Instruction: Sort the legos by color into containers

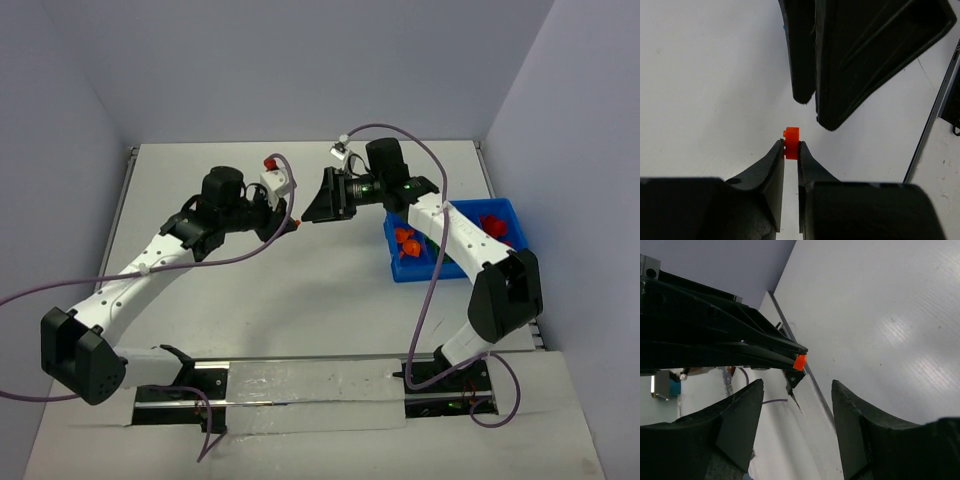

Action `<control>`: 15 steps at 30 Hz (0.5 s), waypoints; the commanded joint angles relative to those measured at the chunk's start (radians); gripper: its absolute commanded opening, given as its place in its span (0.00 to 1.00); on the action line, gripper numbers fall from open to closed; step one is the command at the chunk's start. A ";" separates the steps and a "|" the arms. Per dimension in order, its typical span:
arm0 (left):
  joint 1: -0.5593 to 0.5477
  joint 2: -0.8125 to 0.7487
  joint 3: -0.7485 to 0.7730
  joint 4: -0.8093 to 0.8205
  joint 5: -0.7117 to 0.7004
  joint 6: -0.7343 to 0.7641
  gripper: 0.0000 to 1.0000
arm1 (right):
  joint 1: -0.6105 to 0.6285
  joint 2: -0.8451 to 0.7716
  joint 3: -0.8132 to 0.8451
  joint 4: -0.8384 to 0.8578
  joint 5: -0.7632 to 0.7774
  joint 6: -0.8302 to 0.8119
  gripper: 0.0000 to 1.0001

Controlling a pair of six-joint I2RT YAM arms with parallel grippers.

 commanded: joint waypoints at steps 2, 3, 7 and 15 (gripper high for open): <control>-0.040 0.023 0.073 0.030 -0.054 0.006 0.00 | 0.011 0.022 -0.058 0.136 -0.086 0.107 0.58; -0.047 0.025 0.076 0.028 -0.058 0.007 0.00 | 0.011 0.027 -0.059 0.139 -0.088 0.110 0.56; -0.063 0.033 0.085 0.023 -0.066 0.007 0.00 | 0.011 0.034 -0.044 0.132 -0.093 0.107 0.52; -0.082 0.037 0.096 0.019 -0.062 0.005 0.00 | 0.001 0.048 -0.061 0.163 -0.114 0.138 0.48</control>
